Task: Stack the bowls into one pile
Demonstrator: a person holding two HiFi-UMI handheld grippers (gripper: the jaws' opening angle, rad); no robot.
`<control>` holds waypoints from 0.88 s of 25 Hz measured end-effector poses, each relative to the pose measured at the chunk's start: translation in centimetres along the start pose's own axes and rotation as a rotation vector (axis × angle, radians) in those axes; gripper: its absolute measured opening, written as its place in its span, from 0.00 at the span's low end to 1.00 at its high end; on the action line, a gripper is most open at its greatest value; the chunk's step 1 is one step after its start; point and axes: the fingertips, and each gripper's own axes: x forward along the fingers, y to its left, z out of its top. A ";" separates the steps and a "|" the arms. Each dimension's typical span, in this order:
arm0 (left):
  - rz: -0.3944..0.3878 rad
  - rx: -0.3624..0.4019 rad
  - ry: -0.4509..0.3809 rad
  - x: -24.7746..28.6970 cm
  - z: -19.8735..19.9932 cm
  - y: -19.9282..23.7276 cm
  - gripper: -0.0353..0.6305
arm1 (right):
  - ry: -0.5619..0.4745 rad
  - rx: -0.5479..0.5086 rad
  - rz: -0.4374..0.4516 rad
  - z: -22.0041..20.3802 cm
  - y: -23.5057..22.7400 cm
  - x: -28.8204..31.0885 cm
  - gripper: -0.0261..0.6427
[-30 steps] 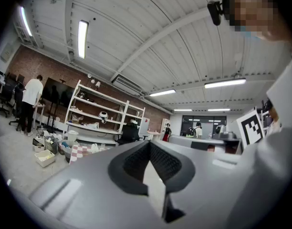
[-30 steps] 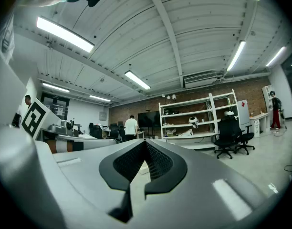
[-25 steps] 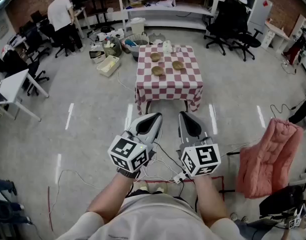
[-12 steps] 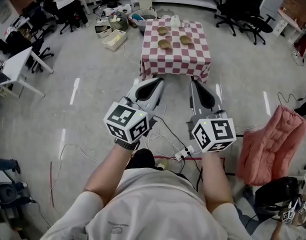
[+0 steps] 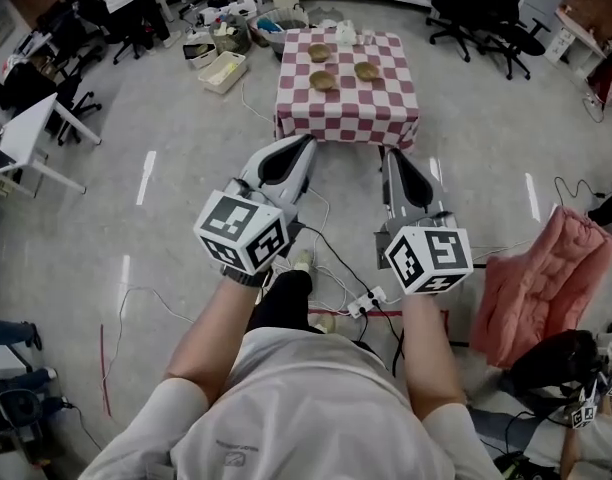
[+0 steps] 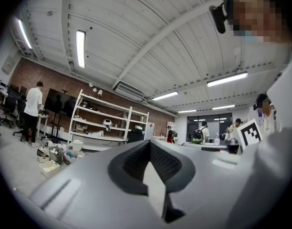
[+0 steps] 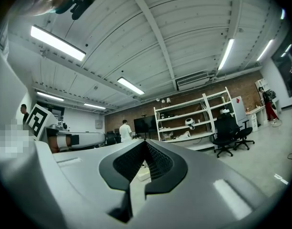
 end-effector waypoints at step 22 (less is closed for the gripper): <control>-0.090 -0.015 0.050 19.7 -3.0 21.1 0.06 | 0.106 0.000 -0.076 -5.8 -7.9 27.3 0.05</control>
